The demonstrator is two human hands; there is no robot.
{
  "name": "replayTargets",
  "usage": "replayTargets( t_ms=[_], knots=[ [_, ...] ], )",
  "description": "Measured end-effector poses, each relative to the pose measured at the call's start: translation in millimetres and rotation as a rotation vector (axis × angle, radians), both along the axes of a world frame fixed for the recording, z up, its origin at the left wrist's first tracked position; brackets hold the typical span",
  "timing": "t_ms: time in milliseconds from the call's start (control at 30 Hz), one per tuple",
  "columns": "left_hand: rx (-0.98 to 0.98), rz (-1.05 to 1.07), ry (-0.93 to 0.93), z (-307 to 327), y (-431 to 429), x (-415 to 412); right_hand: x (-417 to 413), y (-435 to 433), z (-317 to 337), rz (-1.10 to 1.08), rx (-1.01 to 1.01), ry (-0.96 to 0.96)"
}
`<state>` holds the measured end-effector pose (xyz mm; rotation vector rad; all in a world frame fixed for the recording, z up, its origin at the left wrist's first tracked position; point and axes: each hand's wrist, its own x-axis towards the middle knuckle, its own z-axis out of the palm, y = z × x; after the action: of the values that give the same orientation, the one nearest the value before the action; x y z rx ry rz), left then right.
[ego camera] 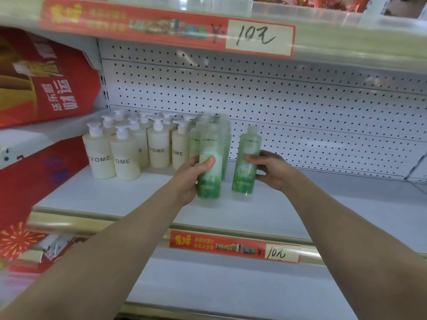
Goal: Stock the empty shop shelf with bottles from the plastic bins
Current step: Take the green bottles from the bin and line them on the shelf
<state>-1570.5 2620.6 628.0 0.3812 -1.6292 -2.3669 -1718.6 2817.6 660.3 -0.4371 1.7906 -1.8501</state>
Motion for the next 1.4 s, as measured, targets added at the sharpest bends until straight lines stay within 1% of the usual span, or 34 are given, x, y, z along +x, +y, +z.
replayTargets(
  t_ms=[167,367,500,667,933,1133,1233,1300,1400],
  knots=[
    [-0.006,-0.010,0.015,-6.3,5.4,-14.4,-16.6,2.8,-4.9,-0.057,-0.022,0.036],
    [0.033,-0.019,0.042,-16.5,10.5,-23.2,-36.9,-5.5,-15.1,-0.056,0.066,0.175],
    [0.046,-0.008,0.054,-17.4,10.3,-25.1,-56.5,-16.9,-19.8,-0.042,0.091,0.221],
    [0.056,0.005,0.067,-16.5,8.3,-25.7,-81.6,-31.8,-21.1,-0.096,0.158,0.316],
    [0.033,-0.001,0.092,-12.0,0.8,-23.9,-106.5,-54.8,-23.1,-0.141,0.217,0.334],
    [0.067,0.008,0.095,-15.8,1.2,-20.3,-103.3,-64.2,-23.6,-0.217,0.261,0.353],
    [0.068,0.011,0.089,-14.0,7.8,-17.1,-96.9,-61.3,-19.9,-0.240,0.317,0.318],
    [0.053,0.002,0.087,-10.2,14.3,-15.8,-89.7,-55.1,-15.0,-0.287,0.297,0.316],
    [0.026,-0.016,0.071,-2.6,29.2,-18.2,-65.4,-37.2,0.2,-0.300,0.135,0.296]
  ],
)
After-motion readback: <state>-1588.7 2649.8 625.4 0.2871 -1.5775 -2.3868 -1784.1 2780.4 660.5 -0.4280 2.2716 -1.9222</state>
